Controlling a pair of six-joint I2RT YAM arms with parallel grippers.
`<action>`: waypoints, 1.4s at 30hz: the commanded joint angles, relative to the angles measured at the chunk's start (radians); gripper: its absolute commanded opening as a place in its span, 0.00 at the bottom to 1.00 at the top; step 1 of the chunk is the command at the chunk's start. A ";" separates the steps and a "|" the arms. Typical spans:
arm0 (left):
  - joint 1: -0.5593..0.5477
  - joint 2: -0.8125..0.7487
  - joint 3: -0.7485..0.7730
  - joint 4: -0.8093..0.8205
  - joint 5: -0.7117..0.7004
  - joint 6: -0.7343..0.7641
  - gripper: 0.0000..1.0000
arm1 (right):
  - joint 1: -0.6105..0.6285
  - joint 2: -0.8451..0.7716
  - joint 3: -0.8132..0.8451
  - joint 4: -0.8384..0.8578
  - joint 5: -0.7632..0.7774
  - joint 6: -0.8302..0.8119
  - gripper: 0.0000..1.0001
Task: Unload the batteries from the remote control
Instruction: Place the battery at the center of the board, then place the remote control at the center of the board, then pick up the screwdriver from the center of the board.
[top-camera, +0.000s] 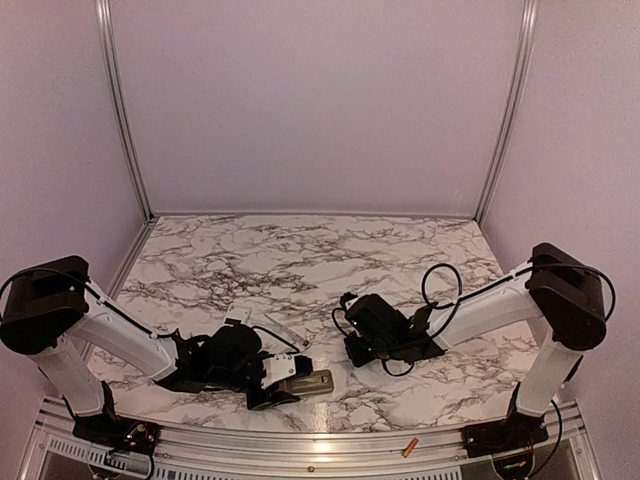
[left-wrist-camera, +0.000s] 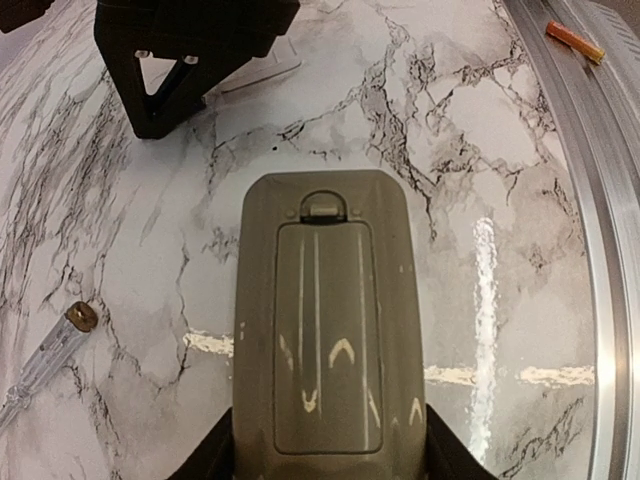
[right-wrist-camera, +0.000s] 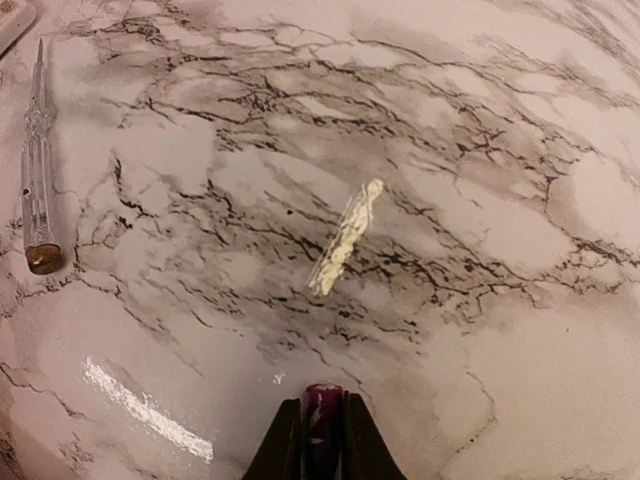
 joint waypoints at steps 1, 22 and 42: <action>-0.003 0.048 0.050 -0.086 0.029 0.039 0.39 | -0.018 0.015 -0.017 0.003 -0.003 -0.035 0.15; -0.001 -0.072 -0.008 0.006 -0.077 0.060 0.96 | -0.031 -0.043 0.057 -0.054 0.039 -0.077 0.60; 0.073 -0.297 -0.073 0.176 -0.554 -0.105 0.99 | -0.030 -0.048 0.126 0.160 -0.161 -0.287 0.93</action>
